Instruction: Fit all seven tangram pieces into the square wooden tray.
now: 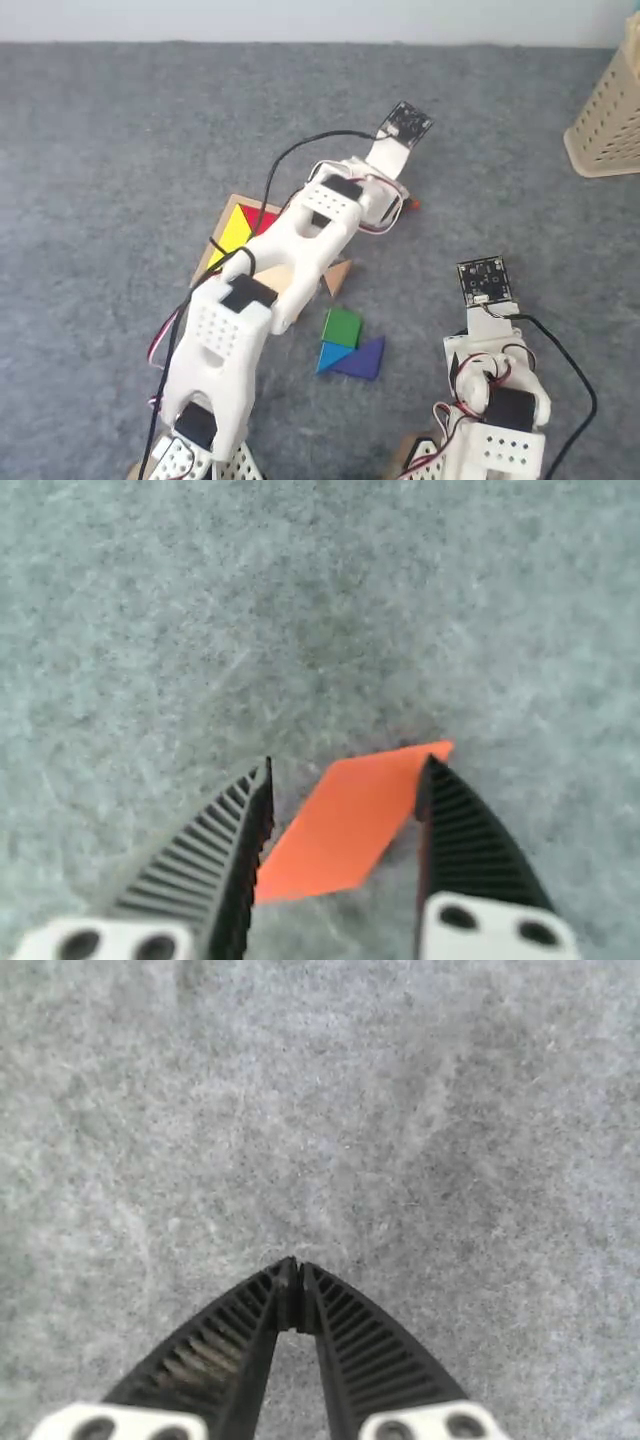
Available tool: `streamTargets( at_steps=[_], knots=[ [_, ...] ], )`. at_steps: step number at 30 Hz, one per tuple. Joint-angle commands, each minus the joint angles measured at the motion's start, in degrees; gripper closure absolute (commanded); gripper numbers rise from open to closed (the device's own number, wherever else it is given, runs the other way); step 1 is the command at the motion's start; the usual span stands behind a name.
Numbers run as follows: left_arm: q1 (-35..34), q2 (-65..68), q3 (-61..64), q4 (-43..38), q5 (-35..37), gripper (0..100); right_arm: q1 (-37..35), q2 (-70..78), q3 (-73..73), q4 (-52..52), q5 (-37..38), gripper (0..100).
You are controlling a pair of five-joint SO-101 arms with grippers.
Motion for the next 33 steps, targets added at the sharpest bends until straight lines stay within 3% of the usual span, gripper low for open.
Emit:
streamTargets(
  at_steps=[1, 9, 22, 29, 33],
  knots=[
    [0.4, -0.6, -6.6, 3.0, 6.3, 73, 0.7, -0.8, 0.4, -0.7, 0.6, 99.2],
    [0.5, 3.3, -7.8, 3.8, 9.5, 73, 0.7, -0.8, 0.4, -0.7, 0.6, 99.2],
    [0.0, 7.3, -18.1, 17.1, 9.1, 73, 0.7, -0.8, 0.4, -0.7, 0.6, 99.2],
    [0.4, 7.3, -18.5, 27.3, 9.1, 73, 0.7, -0.8, 0.4, -0.7, 0.6, 99.2],
    [1.6, 7.2, -20.8, 38.5, 9.1, 73, 0.7, -0.8, 0.4, -0.7, 0.6, 99.2]
  ],
)
